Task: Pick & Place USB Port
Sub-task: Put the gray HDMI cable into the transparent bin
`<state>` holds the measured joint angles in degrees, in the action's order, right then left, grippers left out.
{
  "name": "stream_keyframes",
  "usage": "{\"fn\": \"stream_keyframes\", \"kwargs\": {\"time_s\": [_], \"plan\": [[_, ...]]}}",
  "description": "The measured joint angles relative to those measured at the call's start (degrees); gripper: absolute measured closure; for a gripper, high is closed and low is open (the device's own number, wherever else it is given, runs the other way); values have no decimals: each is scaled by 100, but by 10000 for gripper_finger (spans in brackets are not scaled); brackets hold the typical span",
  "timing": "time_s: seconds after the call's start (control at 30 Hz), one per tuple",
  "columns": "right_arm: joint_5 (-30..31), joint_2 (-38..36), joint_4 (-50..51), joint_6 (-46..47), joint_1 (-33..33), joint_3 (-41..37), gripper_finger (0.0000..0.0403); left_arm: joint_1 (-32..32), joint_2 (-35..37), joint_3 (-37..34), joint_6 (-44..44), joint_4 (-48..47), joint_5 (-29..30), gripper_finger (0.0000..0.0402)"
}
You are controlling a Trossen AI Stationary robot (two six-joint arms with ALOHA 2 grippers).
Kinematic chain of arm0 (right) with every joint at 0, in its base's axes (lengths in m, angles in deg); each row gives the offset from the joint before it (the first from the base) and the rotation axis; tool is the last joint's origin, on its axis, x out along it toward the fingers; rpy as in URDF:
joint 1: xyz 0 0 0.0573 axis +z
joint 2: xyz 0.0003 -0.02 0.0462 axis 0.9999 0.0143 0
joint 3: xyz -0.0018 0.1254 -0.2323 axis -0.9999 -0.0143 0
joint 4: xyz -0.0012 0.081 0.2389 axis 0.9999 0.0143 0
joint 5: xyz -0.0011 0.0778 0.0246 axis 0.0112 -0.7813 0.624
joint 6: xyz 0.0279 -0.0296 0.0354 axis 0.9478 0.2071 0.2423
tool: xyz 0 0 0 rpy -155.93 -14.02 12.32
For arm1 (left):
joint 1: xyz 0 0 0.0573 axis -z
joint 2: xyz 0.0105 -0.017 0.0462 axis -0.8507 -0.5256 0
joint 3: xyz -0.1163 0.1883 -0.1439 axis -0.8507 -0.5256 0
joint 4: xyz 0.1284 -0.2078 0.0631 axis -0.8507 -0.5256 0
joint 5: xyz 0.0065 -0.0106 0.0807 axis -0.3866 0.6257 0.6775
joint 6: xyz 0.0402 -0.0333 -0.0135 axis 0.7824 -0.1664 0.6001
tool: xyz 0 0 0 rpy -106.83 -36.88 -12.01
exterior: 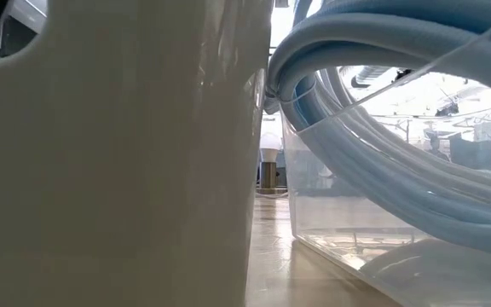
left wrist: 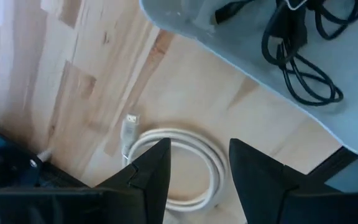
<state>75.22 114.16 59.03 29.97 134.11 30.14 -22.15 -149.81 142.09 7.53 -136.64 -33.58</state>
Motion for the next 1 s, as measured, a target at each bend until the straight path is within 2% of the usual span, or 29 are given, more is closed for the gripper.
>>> {"fn": "stream_keyframes", "kwargs": {"time_s": [0.1, 0.33, 0.53, 0.73, 1.0], "plan": [[-2, 0, 6, 0, 0, 0, 206, -6, 0, -4, 744, 222, -124, 244], [-2, 2, 52, -2, 0, 0, 206, -13, 0, -4, 892, 344, 352, 244], [-2, 2, 52, -24, 0, 0, 206, -11, 2, -4, 1455, 608, 458, 244], [-2, 2, 62, -24, 0, 0, 206, -13, 2, -3, 1693, 750, 682, 244], [0, 2, 159, -17, 2, 0, 206, -13, 2, -2, 1891, 680, 703, 240]]}}
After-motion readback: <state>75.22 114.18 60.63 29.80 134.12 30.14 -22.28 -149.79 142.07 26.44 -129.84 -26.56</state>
